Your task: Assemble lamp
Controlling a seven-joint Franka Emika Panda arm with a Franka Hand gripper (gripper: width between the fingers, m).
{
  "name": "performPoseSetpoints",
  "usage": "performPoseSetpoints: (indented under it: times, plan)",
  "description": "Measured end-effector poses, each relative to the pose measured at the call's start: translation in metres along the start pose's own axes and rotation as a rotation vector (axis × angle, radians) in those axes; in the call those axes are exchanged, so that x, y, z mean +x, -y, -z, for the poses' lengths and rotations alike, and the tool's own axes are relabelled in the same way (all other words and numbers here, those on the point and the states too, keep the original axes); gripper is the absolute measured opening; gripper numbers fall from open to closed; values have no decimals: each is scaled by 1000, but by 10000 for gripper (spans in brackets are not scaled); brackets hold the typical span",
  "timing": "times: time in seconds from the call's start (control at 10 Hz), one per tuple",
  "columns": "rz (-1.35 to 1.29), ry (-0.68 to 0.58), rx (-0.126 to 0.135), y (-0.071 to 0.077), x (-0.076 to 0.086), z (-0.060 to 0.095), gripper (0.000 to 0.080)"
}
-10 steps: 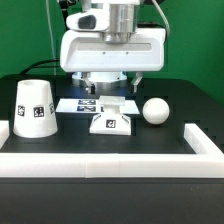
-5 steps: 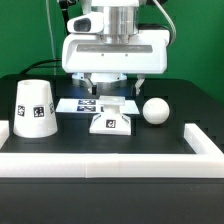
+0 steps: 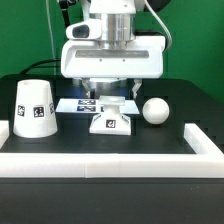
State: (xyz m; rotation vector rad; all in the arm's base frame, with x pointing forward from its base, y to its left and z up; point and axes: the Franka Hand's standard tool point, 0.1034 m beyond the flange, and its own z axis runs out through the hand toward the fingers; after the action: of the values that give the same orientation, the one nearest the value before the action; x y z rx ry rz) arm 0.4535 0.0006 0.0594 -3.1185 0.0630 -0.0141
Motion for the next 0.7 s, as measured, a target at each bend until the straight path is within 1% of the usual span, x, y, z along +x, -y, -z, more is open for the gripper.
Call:
performPoseSetpoints:
  times: [0.2,0.4,0.6,0.7]
  plan:
    - [2,0,-1,0,-6,-8,699]
    - [7,6,-2,0,-7,-11,699]
    - [10,9,-1,0,-8,-13,532]
    - [11,10,-1,0,-8,-13,532]
